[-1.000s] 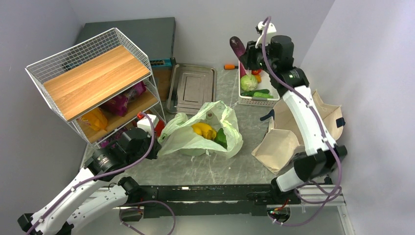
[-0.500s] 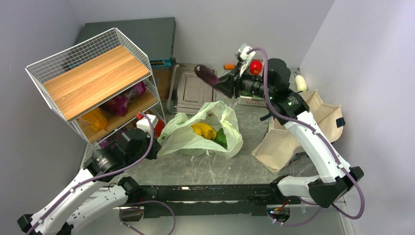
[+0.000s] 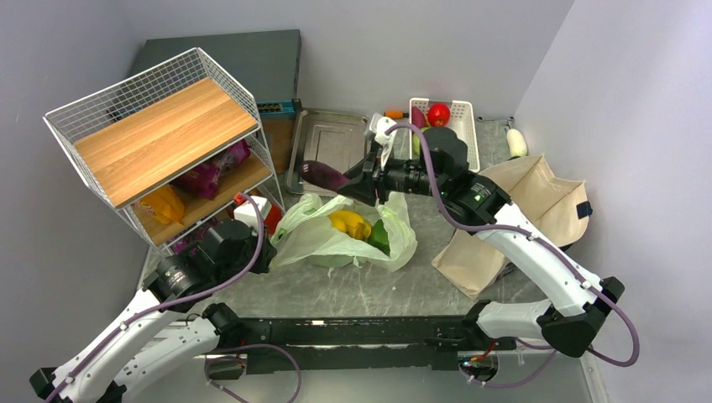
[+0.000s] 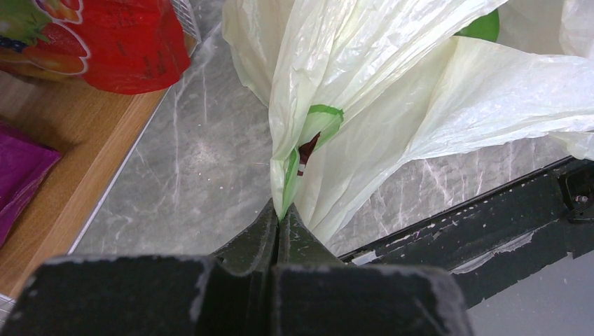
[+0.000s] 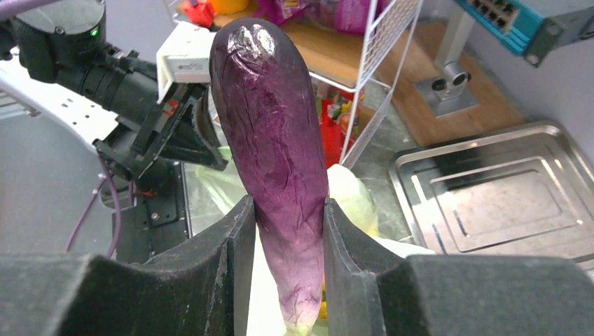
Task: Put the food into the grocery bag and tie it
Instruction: Place the fake vegetable into the grocery bag, then adjust the grocery bag at the center of the board.
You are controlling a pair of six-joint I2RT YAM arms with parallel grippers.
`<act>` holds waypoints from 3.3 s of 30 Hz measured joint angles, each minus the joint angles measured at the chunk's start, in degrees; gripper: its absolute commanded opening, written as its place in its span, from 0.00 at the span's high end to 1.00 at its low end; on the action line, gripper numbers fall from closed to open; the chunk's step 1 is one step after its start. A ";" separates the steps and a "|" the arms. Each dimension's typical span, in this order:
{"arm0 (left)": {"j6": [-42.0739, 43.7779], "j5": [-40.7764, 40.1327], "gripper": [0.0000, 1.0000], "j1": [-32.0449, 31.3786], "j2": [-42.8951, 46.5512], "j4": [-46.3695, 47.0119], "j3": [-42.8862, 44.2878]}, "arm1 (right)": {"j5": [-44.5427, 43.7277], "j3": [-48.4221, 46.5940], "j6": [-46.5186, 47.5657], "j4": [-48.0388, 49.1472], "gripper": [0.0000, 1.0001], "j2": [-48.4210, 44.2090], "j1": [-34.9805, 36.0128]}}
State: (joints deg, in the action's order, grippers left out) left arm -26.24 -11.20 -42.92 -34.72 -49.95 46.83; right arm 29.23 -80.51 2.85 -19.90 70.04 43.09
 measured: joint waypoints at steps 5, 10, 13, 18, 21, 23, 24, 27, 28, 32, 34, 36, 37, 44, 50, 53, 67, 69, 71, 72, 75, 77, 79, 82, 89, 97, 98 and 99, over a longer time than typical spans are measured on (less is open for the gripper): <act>-0.02 0.00 1.00 0.00 0.04 -0.02 0.00 | -0.63 2.47 0.68 0.13 1.00 0.02 2.58; -0.20 -0.02 1.00 0.00 1.25 0.11 0.00 | -1.60 6.60 1.18 0.46 1.00 0.02 2.89; -0.66 -0.20 1.00 0.00 1.86 0.17 0.09 | -3.23 8.76 2.14 0.13 1.00 0.11 2.86; -1.51 0.02 1.00 0.00 1.49 -0.63 3.96 | -6.45 10.03 3.98 -0.35 1.00 0.35 2.89; -1.88 0.46 1.00 0.00 1.53 0.02 8.63 | -7.54 12.44 4.63 0.52 1.00 -0.46 2.86; -2.08 0.68 1.00 0.00 1.62 1.25 11.28 | -7.96 14.27 4.94 0.15 1.00 -1.22 2.86; -2.14 0.70 1.00 0.00 1.62 1.90 12.28 | -8.00 14.67 5.11 -0.15 1.00 -1.40 2.86; -2.58 0.70 1.00 0.00 1.55 3.34 14.34 | -8.11 14.93 5.42 -0.37 1.00 -1.84 2.86; -2.95 0.66 1.00 0.00 1.40 3.50 14.97 | -8.24 14.95 5.68 -0.52 1.00 -2.23 2.86; -3.28 0.26 1.00 0.00 0.04 4.09 16.48 | -8.37 15.82 6.25 -0.61 1.00 -4.24 2.86; -3.41 -0.17 1.00 0.00 -1.03 4.72 17.03 | -8.17 16.68 6.60 -0.61 1.00 -5.70 2.86; -3.41 -0.42 1.00 0.00 -1.84 5.09 17.20 | -7.87 17.38 6.88 -0.81 1.00 -7.10 2.86; -3.41 -0.52 1.00 0.00 -2.16 5.18 17.27 | -7.67 17.42 7.10 -1.20 1.00 -7.56 2.86; -3.34 -0.63 1.00 0.00 -3.34 6.62 18.03 | -7.74 16.96 7.87 -3.87 0.43 -6.05 2.86; -3.17 -0.59 1.00 0.00 -4.07 7.34 18.21 | -9.05 13.62 6.43 -6.14 0.05 -0.87 2.89; -3.17 -0.39 1.00 0.00 -4.39 7.56 18.18 | -9.38 12.39 4.11 -5.68 0.02 -1.33 2.86; -3.39 0.00 1.00 0.00 -4.44 10.34 17.57 | -30.32 7.63 -10.62 -10.97 0.21 -14.47 3.13; -3.39 0.00 1.00 0.00 -4.39 10.78 16.90 | -31.28 9.40 -12.02 -12.48 0.26 -17.09 3.13; -3.41 0.02 1.00 0.00 -4.44 11.26 16.33 | -31.76 10.62 -12.96 -15.08 0.30 -19.15 3.15; -3.41 0.02 1.00 0.00 -4.52 11.41 16.13 | -31.82 10.99 -13.44 -16.35 0.31 -19.93 3.13; -3.41 0.24 1.00 0.00 -4.94 12.17 16.04 | -31.56 12.00 -14.73 -19.45 0.33 -21.94 3.15; -3.41 0.50 1.00 0.00 -5.20 12.76 15.98 | -30.60 12.61 -15.45 -21.29 0.33 -23.23 3.13; -3.41 0.83 1.00 0.00 -5.38 13.18 15.82 | -28.79 13.31 -16.09 -22.77 0.33 -24.41 3.13; -3.41 0.90 1.00 0.00 -5.66 13.57 15.78 | -24.72 15.13 -16.90 -24.00 0.32 -25.66 3.15; -3.41 0.90 1.00 0.00 -5.99 13.79 15.76 | -17.75 19.71 -18.34 -24.20 0.43 -26.51 3.15; -3.45 0.90 1.00 0.00 -5.11 13.99 15.21 | -14.69 22.53 -18.84 -22.67 1.00 -24.24 3.15; -3.45 0.90 1.00 0.00 -5.09 13.99 15.21 | -14.60 22.58 -18.49 -22.45 1.00 -23.91 3.15; -3.50 0.90 1.00 0.00 -4.94 14.03 15.17 | -14.60 22.58 -18.91 -22.03 1.00 -23.54 3.15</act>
State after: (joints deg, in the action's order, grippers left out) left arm -29.74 -10.31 -42.92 -39.66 -35.92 62.00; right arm 14.63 -57.93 -16.05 -41.93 46.50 46.24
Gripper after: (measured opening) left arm 0.013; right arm 0.041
